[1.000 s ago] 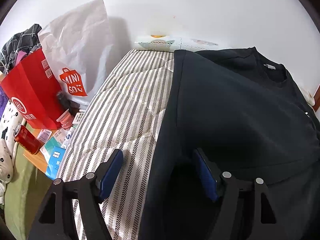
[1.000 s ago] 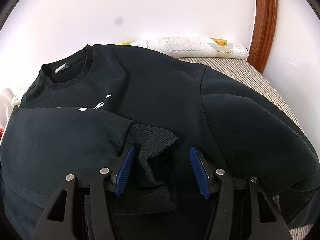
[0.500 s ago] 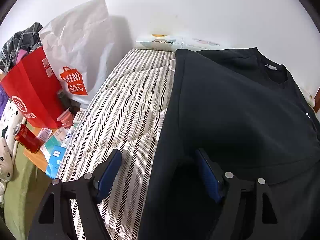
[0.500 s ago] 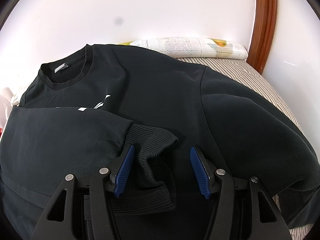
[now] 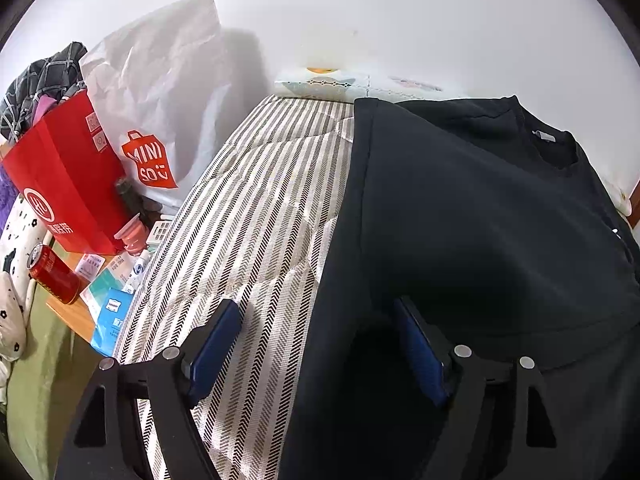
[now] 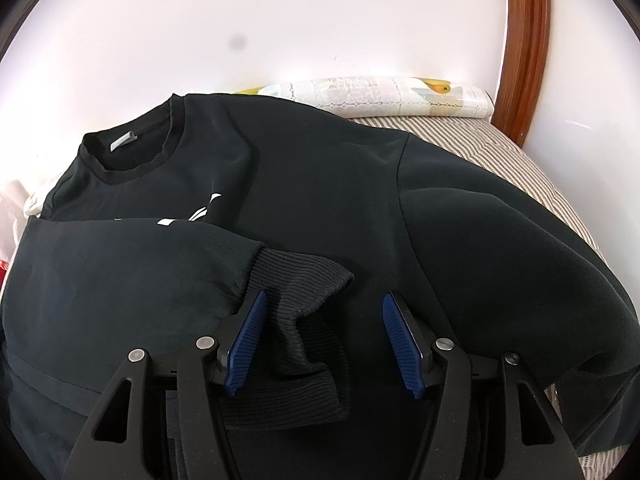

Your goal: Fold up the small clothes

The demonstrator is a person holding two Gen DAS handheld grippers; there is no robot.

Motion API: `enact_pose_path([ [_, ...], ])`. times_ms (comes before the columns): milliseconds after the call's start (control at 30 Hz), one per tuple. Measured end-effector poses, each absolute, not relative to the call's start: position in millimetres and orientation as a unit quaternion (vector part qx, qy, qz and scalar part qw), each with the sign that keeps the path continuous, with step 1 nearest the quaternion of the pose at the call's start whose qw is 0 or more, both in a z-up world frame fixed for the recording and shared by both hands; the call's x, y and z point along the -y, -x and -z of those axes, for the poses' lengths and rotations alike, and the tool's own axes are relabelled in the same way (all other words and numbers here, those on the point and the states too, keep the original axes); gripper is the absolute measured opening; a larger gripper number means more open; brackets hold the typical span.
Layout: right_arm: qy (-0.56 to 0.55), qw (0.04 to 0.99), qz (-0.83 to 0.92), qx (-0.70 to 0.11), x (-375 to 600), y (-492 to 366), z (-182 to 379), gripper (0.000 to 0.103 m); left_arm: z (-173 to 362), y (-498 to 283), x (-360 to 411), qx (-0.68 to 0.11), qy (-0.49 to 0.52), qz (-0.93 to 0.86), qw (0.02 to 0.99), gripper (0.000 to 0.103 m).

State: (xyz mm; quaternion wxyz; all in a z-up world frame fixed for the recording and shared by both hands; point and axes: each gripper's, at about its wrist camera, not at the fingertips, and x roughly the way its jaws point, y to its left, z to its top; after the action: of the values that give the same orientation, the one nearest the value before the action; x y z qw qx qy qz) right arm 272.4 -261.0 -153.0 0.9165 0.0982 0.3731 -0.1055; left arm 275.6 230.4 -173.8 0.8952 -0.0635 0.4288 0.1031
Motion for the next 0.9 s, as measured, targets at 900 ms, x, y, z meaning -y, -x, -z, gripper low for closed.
enact_pose_path([
  [900,-0.086,0.872,0.316,-0.365,433,5,162,0.079,133,-237,-186,-0.424,0.053,-0.052,0.902,0.086],
])
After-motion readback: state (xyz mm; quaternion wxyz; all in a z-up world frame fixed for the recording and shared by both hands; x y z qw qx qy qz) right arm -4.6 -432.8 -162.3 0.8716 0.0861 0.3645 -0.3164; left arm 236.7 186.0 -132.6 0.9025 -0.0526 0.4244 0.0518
